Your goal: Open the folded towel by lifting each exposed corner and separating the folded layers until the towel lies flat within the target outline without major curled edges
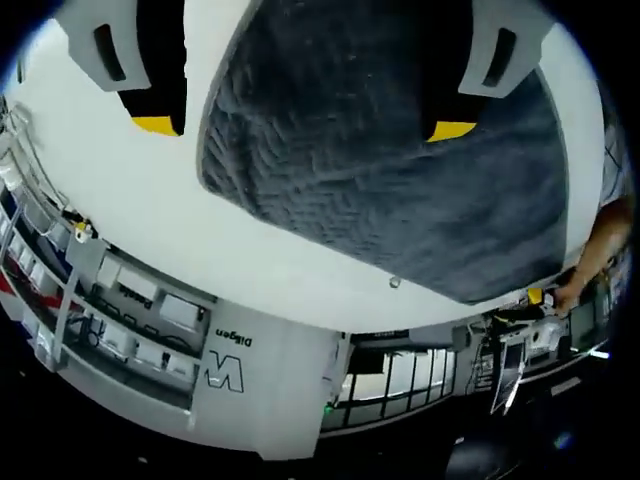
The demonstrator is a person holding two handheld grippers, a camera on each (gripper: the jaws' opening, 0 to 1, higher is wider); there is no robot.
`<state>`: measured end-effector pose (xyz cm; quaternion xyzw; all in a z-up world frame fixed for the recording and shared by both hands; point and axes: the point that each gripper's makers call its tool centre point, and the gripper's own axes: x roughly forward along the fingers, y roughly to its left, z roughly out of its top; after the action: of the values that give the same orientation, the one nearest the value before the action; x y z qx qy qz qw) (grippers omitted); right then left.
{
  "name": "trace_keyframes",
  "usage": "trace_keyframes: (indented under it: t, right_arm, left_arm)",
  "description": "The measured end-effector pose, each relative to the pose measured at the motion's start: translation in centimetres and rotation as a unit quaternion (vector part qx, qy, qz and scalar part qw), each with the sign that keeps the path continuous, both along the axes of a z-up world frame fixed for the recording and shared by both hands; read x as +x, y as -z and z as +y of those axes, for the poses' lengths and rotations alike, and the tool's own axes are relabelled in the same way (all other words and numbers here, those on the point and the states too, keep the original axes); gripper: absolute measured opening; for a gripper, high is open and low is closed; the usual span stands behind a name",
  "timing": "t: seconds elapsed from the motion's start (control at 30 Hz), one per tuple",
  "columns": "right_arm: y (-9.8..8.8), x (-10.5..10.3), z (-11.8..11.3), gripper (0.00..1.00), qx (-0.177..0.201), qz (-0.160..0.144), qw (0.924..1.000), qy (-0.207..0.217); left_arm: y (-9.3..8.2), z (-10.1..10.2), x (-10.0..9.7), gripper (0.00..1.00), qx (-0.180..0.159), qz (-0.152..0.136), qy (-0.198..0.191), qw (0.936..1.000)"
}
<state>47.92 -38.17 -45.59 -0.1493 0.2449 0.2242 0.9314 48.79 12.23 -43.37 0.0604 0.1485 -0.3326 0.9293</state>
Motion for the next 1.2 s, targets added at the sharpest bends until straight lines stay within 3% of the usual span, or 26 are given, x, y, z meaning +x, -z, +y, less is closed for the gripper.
trace_keyframes:
  t: [0.13,0.43,0.73,1.03,1.2]
  right_arm:
    - [-0.7,-1.5,0.3,0.99,0.011,-0.009,0.9998,-0.014]
    - [-0.2,-4.2,0.5,0.99,0.007,0.006,0.9993,-0.037]
    - [-0.3,-7.3,1.1,0.98,-0.001,0.013,0.9980,-0.063]
    - [-0.2,-10.0,1.1,0.80,-0.011,0.027,0.9963,-0.081]
    - [0.7,-10.5,0.4,0.48,0.006,0.044,0.9961,-0.075]
  left_arm:
    - [-1.0,0.3,-0.6,0.99,-0.016,-0.014,-0.008,0.9997]
    - [-0.5,0.5,-3.5,0.99,0.014,-0.009,-0.002,0.9999]
    - [-1.2,1.5,-5.9,0.99,0.021,-0.027,-0.014,0.9993]
    - [-0.7,1.9,-8.1,0.99,0.035,-0.033,-0.018,0.9987]
    - [-0.4,2.0,-9.0,0.99,0.024,-0.030,-0.014,0.9992]
